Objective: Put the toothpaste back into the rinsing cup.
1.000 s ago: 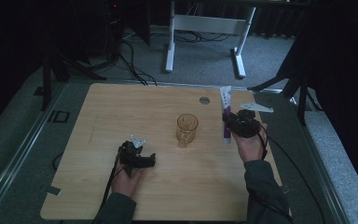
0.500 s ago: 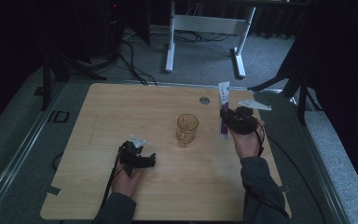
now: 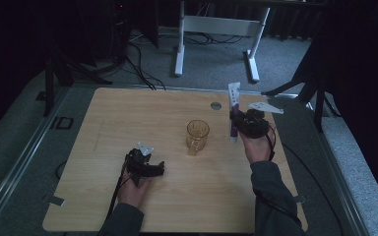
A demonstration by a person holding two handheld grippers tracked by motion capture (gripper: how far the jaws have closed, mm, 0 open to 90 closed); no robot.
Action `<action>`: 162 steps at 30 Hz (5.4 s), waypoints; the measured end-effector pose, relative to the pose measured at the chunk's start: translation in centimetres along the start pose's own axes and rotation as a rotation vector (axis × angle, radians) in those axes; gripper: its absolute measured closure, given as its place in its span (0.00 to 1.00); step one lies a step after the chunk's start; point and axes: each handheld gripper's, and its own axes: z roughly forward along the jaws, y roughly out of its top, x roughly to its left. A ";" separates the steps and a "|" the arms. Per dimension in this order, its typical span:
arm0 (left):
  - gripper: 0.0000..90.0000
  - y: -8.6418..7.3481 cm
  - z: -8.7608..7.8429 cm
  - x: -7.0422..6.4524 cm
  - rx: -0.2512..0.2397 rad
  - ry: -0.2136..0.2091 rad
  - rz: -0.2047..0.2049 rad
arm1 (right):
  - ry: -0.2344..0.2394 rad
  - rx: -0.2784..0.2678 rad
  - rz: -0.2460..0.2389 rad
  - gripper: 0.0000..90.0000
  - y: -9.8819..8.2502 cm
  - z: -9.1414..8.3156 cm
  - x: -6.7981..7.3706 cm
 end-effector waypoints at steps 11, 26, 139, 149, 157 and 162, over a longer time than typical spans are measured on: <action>0.09 0.0 0.0 0.0 0.000 0.000 0.000 | 0.001 -0.023 -0.009 0.81 0.4 0.2 -0.1; 0.09 0.0 0.0 0.0 0.001 0.000 0.000 | 0.003 -0.052 -0.011 0.81 0.8 0.7 0.2; 0.09 0.0 0.0 0.0 -0.001 -0.002 0.001 | 0.117 -0.075 -0.048 0.80 1.9 4.3 6.4; 0.09 0.0 0.0 0.0 0.000 -0.002 0.001 | 0.121 -0.069 -0.053 0.80 1.9 5.0 7.0; 0.09 0.0 0.0 0.0 0.000 -0.002 0.001 | 0.123 -0.061 -0.056 0.80 1.7 5.5 7.3; 0.09 0.0 0.0 0.0 0.001 -0.002 0.001 | 0.122 -0.048 -0.061 0.80 1.4 6.0 7.5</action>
